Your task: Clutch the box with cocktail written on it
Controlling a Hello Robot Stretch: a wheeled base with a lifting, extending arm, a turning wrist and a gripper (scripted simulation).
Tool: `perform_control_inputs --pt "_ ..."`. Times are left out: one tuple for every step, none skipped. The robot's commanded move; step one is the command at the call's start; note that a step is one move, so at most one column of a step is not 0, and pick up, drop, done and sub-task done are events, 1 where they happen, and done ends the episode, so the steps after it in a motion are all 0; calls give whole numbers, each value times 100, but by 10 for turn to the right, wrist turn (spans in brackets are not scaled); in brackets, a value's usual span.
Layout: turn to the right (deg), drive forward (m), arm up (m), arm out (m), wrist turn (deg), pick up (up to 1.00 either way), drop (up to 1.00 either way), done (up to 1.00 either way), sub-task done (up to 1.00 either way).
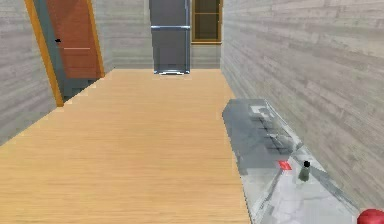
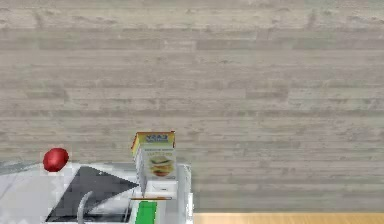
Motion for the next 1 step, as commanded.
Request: perform_control_inputs --pt "0 0 0 24 0 0 0 0 0"
